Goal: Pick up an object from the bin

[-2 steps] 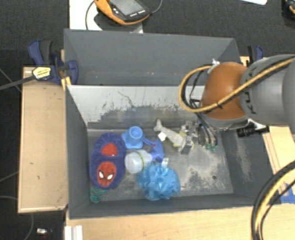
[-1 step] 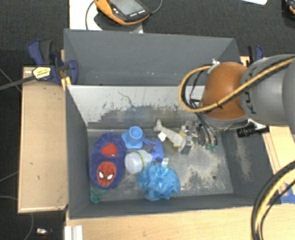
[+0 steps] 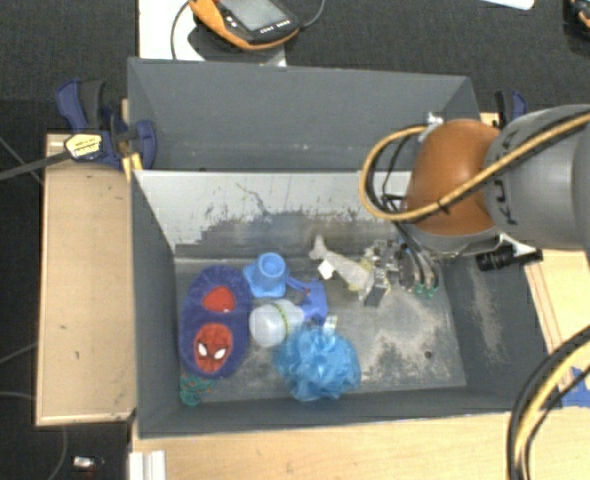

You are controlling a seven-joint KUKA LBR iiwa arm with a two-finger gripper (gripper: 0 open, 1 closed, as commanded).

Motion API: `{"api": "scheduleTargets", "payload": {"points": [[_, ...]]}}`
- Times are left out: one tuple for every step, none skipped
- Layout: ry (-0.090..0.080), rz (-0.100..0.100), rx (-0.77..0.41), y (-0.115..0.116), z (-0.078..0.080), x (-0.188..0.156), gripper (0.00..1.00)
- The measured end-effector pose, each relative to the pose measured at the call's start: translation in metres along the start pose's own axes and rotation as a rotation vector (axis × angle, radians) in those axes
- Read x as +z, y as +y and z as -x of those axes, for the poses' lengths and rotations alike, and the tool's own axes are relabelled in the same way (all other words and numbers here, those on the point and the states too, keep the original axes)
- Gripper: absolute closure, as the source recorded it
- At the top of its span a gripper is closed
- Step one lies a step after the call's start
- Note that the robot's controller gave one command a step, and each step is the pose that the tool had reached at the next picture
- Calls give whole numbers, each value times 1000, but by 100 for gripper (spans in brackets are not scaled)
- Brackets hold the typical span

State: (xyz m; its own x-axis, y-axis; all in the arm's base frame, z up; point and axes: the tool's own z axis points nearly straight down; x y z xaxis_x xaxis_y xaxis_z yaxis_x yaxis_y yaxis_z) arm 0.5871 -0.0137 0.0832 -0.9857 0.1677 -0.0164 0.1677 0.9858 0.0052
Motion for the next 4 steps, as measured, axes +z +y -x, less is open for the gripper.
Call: {"api": "scheduleTargets", "payload": {"points": [[0, 0, 0, 0, 0, -15, 100], [-2, 1, 0, 0, 1, -34, 100], [-3, 1, 0, 0, 1, -59, 100], [1, 1, 0, 0, 1, -89, 100]]}}
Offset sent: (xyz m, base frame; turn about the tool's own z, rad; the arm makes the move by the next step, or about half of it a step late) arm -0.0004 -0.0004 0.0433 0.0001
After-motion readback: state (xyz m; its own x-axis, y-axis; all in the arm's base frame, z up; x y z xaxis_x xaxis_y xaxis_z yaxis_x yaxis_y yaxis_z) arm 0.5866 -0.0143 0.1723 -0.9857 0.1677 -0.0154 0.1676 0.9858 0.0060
